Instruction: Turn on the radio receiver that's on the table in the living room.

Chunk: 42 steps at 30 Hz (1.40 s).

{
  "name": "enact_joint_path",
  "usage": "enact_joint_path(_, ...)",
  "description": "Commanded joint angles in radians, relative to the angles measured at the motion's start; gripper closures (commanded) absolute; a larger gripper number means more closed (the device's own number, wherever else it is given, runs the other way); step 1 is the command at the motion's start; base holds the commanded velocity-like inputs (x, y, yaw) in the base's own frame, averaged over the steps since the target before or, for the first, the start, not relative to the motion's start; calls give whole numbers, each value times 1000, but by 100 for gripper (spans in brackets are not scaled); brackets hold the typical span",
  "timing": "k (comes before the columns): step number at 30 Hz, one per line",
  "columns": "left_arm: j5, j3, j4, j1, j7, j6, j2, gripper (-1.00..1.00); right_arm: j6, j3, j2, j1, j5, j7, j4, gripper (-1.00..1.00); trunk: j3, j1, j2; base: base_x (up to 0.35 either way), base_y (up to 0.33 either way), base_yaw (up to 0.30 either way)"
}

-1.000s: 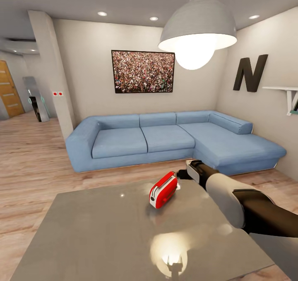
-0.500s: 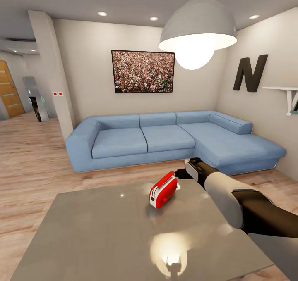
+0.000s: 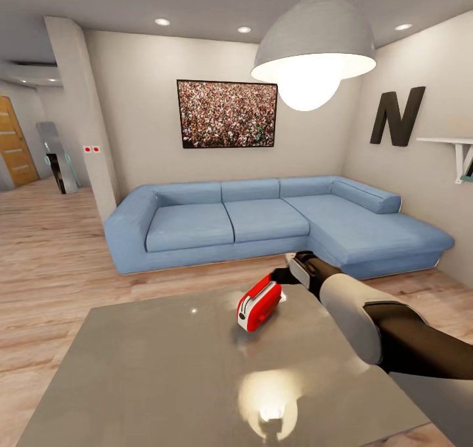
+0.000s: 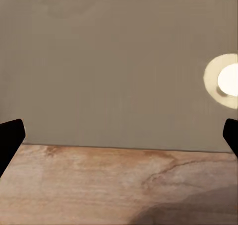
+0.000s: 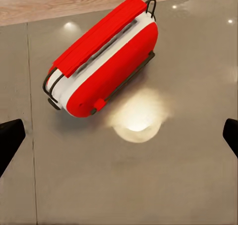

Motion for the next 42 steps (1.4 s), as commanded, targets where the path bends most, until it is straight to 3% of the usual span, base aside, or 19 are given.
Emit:
enact_joint_path(1, 0, 0, 0, 0, 0, 0, 3, -100, -1, 1, 1, 0, 2, 11, 0, -100, 0, 0, 0, 0, 0, 0)
enact_joint_path(10, -2, -1, 0, 0, 0, 0, 8, -100, -9, 5, 2, 0, 8, 36, -2, -100, 0, 0, 0, 0, 0, 0)
enact_joint_path(15, -2, -1, 0, 0, 0, 0, 9, -100, -12, 61, 2, 0, 26, 89, -29, -100, 0, 0, 0, 0, 0, 0)
enact_joint_path(19, -2, -2, 1, 0, 0, 0, 6, -100, -4, 72, -2, 0, 24, 105, -112, -100, 0, 0, 0, 0, 0, 0)
enact_joint_path(28, -1, -3, 1, 0, 0, -1, 2, -100, -7, 74, 0, 0, 21, 69, -148, -100, 0, 0, 0, 0, 0, 0)
enact_joint_path(42, -2, -2, 0, 0, 3, 0, 9, -100, -6, 81, 0, 0, 25, 67, -150, -100, 0, 0, 0, 46, 0, 0)
